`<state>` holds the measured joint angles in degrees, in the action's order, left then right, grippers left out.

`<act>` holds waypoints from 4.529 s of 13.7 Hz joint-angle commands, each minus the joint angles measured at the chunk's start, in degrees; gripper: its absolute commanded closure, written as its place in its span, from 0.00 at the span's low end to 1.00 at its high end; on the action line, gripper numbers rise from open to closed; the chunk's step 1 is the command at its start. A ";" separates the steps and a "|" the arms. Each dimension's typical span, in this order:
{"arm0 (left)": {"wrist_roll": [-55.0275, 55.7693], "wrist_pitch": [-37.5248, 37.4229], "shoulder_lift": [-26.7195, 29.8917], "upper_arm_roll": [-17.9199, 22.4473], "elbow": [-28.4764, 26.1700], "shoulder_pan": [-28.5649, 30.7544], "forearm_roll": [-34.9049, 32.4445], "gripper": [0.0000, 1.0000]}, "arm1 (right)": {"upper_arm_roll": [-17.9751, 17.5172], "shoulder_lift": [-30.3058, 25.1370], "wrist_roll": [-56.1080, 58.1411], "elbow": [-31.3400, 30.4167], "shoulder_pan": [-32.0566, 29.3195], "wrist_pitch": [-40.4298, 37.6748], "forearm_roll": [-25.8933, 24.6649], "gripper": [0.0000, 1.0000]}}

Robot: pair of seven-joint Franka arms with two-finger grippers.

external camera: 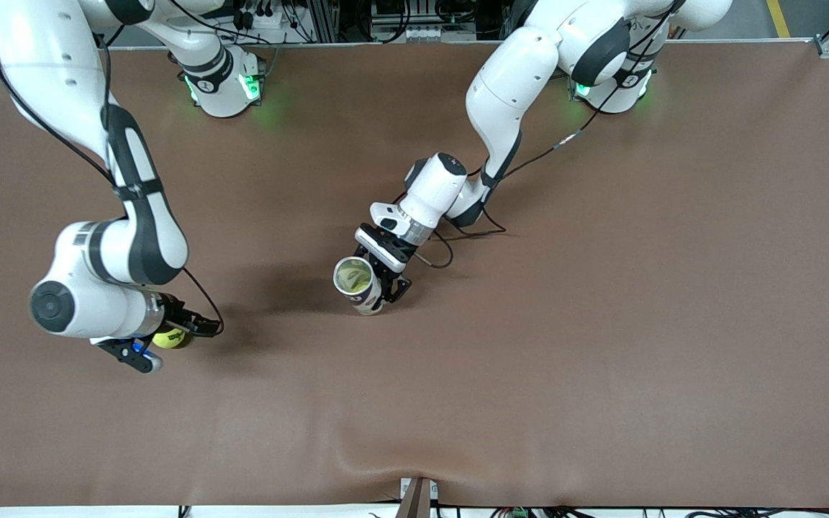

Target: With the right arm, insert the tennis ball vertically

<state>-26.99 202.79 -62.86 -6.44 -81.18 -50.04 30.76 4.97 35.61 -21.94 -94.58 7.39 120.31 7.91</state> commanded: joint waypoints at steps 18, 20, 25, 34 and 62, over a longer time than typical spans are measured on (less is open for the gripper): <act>-0.16 0.77 -0.60 0.73 1.12 -0.58 0.27 0.25 | -1.19 5.70 16.13 1.24 -6.78 10.91 -5.62 0.00; -0.16 0.77 -0.60 0.73 1.12 -0.58 0.27 0.24 | -1.19 5.70 16.23 1.15 -6.87 10.47 -5.36 0.23; -0.16 0.77 -0.60 0.73 1.12 -0.58 0.36 0.24 | -1.37 4.12 14.74 1.68 -6.17 8.98 -4.83 0.43; -0.16 0.77 -0.51 0.73 1.12 -0.58 0.36 0.21 | -10.85 -2.39 -19.50 13.00 -0.10 -18.69 4.55 0.42; -0.25 0.77 -0.60 0.73 1.20 -0.50 0.36 0.22 | -22.55 -1.07 -50.22 16.36 3.77 -10.89 14.86 0.00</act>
<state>-27.02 202.80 -62.87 -6.17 -81.05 -50.04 30.75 -17.71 34.98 -71.23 -77.96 11.01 109.41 23.40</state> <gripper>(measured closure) 0.211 0.000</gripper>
